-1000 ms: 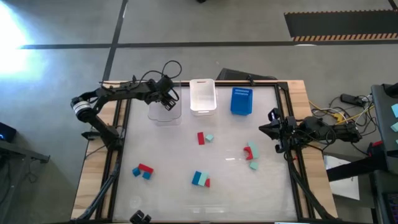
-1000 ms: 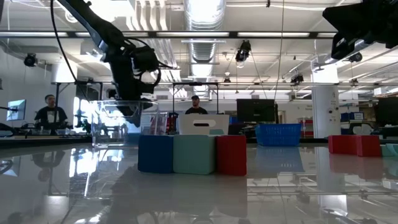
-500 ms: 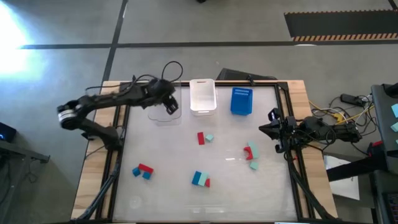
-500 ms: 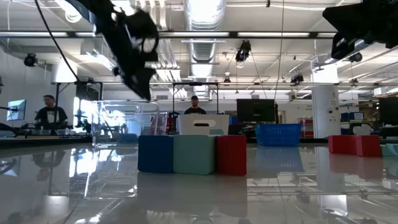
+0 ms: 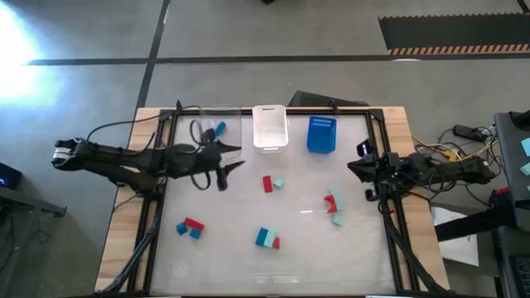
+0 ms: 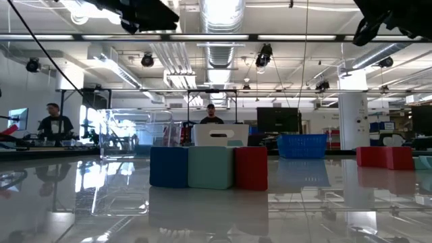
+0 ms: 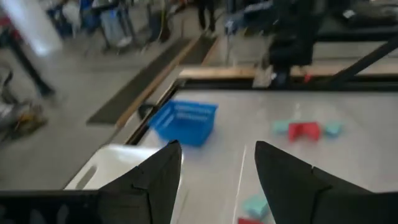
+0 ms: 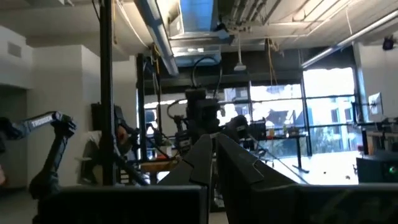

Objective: Sort & place blocks by color
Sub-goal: Put the top light blue block into the blue bin

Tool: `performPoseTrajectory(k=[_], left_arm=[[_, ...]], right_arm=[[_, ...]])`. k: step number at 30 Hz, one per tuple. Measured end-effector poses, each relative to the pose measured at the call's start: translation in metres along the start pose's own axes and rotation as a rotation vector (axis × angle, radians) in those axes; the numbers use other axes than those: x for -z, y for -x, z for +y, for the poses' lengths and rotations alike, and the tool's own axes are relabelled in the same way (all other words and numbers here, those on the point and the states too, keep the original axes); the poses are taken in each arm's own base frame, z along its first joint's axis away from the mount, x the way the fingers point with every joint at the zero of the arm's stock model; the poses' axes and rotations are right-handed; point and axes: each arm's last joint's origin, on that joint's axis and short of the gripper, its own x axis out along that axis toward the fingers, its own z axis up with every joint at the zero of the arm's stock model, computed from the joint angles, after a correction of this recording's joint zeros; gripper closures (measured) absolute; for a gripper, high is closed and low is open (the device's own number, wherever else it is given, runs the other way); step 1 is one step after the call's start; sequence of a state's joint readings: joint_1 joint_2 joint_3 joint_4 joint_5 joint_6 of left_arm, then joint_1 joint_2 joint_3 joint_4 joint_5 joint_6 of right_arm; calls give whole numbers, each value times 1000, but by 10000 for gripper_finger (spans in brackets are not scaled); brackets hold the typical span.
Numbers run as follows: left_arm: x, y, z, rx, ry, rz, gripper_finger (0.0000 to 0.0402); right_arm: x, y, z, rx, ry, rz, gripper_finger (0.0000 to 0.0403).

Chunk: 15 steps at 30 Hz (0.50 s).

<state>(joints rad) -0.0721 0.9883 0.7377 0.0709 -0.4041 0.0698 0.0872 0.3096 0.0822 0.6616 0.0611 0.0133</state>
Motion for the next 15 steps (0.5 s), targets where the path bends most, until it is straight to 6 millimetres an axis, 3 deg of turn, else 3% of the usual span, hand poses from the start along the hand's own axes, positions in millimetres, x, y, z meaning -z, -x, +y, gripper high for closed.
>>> performPoseTrajectory(k=[6,15], left_arm=[[7,8,1,-13,0,-128,212],[9,16,7,-88,3,-159,212]], right_arm=[[16,-28,0,62,20,128,390],[18,-77,-3,280,-9,400,390]])
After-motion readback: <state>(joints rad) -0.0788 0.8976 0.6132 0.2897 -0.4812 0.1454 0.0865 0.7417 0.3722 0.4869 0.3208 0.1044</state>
